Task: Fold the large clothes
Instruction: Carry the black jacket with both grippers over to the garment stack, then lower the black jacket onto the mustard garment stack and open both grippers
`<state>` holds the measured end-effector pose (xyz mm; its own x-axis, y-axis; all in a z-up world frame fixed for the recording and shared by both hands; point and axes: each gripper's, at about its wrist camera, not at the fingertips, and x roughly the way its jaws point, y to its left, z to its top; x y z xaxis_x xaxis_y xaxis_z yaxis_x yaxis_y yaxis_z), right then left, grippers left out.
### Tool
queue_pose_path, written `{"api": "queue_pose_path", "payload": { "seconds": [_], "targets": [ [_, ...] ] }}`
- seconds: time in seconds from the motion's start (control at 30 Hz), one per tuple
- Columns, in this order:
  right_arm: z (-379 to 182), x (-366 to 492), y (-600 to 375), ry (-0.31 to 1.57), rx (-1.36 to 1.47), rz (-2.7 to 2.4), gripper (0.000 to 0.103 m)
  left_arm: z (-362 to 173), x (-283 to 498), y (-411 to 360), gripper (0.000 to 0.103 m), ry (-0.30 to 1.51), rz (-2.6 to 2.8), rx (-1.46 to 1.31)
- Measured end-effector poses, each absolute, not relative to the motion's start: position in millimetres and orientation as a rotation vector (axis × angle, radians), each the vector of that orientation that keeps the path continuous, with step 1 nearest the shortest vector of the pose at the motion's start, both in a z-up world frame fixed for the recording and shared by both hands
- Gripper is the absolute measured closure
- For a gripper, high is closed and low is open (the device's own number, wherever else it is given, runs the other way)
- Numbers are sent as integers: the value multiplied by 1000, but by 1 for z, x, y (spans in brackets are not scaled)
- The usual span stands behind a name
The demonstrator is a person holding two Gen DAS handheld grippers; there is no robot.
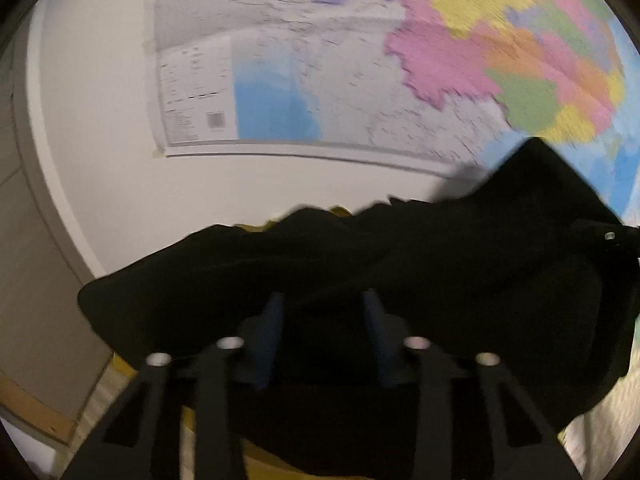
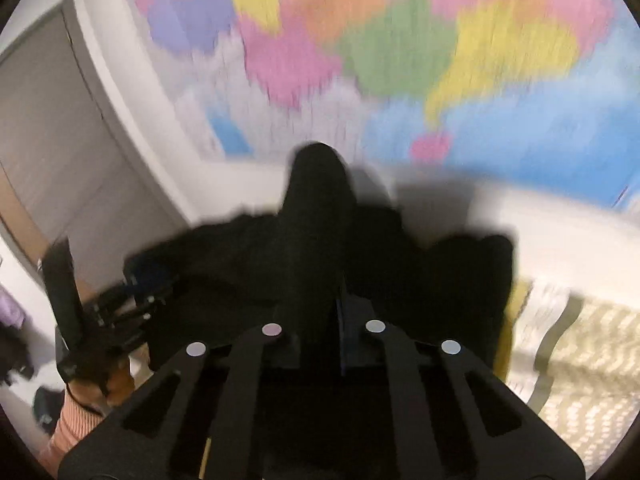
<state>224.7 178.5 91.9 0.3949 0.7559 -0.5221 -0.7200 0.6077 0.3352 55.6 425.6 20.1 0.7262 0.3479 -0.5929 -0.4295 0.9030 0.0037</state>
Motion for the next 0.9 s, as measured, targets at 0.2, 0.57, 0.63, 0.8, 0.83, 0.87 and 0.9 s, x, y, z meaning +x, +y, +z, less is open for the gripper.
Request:
{"api": "queue_pose_path", "payload": {
  "seconds": [0.2,0.57,0.63,0.8,0.83,0.87,0.9],
  "targets": [
    [57,238,201,845,-18,876,32,16,57,449,70,659,503,-195],
    [77,228,116,703,62,899,28,54,43,455,18,525,520,-123],
    [68,235,130,769,-2,900,28,49,59,462,18,594,508,-107],
    [47,235,169,799,-176,875,59,10,100,465,27,803,530,36],
    [47,235,172,804,-175,895,84,7,100,465,31,808,536,34],
    [49,236,173,803,-178,891,94,6,100,468,45,803,535,14],
    [54,236,172,796,-168,903,97,9,98,471,68,785,574,6]
  ]
}}
